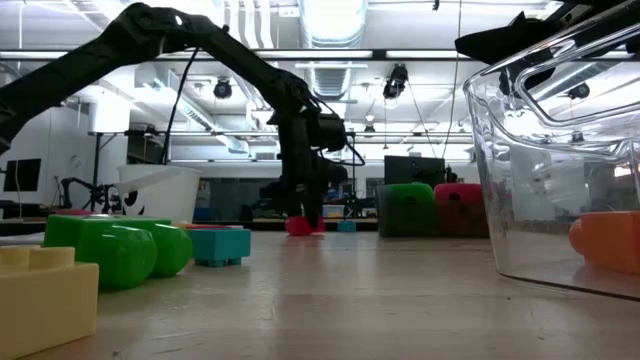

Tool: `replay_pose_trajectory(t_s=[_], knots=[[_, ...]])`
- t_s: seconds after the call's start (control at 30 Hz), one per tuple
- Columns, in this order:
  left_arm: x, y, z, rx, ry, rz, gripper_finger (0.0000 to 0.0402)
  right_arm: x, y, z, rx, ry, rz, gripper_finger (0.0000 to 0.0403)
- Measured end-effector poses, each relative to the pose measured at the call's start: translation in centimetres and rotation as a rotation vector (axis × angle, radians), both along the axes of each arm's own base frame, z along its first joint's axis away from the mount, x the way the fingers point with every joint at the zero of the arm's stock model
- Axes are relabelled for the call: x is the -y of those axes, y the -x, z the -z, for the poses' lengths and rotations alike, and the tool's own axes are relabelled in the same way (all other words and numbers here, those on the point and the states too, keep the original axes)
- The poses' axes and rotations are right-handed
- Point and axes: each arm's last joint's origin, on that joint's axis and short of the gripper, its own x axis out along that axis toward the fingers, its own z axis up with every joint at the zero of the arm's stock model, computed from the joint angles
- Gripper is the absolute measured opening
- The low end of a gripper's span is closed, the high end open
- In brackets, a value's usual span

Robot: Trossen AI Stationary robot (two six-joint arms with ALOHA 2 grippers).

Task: Pick & Place Toys
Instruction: Put the red game piece into the transparent bin

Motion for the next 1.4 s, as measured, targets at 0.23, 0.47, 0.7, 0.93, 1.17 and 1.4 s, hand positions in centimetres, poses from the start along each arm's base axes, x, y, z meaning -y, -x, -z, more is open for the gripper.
replay_pose_trajectory(t_s=[0.23, 0.47, 0.7, 0.93, 1.17, 1.4], knots=[[0.4, 0.3, -0.5, -0.030, 0.017, 0.047, 0.0074, 0.0, 0.0, 0.0, -0.001, 0.001, 0.000, 0.0356], [1.2, 0.4, -1.0, -0.043, 0.027, 0.104, 0.0008, 0.0, 0.0, 0.1, -0.005, 0.004, -0.001, 0.0356], [2.1, 0.0, -2.4, -0.018, -0.008, 0.166, 0.0003, 0.0, 0.0, 0.1, -0.005, 0.015, -0.002, 0.0356], [2.8, -0.2, -3.8, 0.019, -0.039, 0.211, 0.0001, 0.0, 0.0, 0.1, -0.004, 0.021, -0.003, 0.0356], [4.4, -1.0, -5.8, 0.096, -0.108, 0.287, 0.0001, -0.1, 0.0, 0.7, 0.016, 0.072, -0.013, 0.0356], [7.6, -1.0, -6.4, 0.268, -0.210, 0.359, 0.0000, -0.5, -0.2, 2.7, 0.231, 0.084, -0.089, 0.0356]])
